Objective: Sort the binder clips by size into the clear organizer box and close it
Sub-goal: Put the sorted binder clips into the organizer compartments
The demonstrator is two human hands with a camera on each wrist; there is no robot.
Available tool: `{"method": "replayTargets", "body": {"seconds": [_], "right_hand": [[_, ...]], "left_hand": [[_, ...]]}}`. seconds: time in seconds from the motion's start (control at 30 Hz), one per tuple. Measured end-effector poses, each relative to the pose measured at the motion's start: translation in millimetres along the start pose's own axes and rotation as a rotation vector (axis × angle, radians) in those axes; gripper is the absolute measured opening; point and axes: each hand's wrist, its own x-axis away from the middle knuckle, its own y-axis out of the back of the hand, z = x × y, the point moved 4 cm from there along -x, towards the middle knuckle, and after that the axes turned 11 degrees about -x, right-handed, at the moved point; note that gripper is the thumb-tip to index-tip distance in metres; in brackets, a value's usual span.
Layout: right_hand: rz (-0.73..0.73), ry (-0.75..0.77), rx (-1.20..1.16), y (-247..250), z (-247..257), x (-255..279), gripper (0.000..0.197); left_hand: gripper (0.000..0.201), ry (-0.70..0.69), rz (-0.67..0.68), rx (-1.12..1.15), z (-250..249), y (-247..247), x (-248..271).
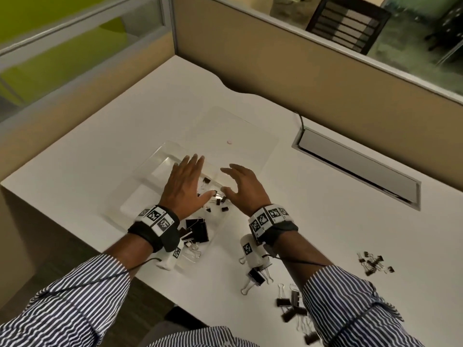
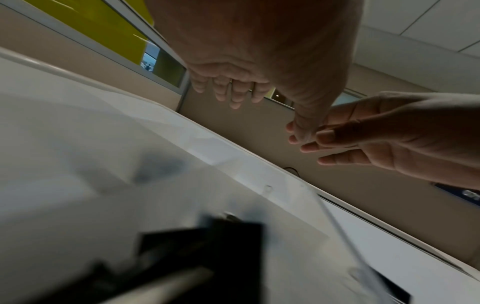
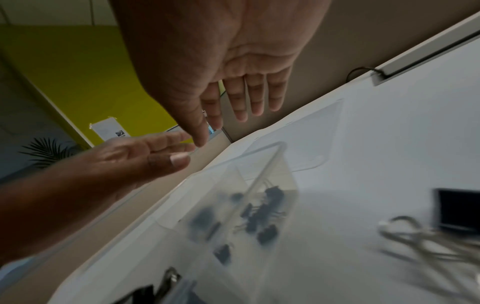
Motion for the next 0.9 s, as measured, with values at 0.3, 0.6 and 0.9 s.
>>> {"method": "replayTargets", "body": {"seconds": [0.3,0.6,0.9], "right_hand": [[-0.036,-0.045,0.096,46,-69,86,0.066],[-0.07,-0.135,0.058,77,-147,173,0.064],[0.008,-0.153,0.023,70,-184,214,0.06]], "left_hand": [[0.088,-0.183,0.024,-0.013,-113,-28,8],[0.087,-0.245,0.126,0.044,-210,-64,37],[0.086,-0.077,0.192,0.106,-219,-85,87]]}}
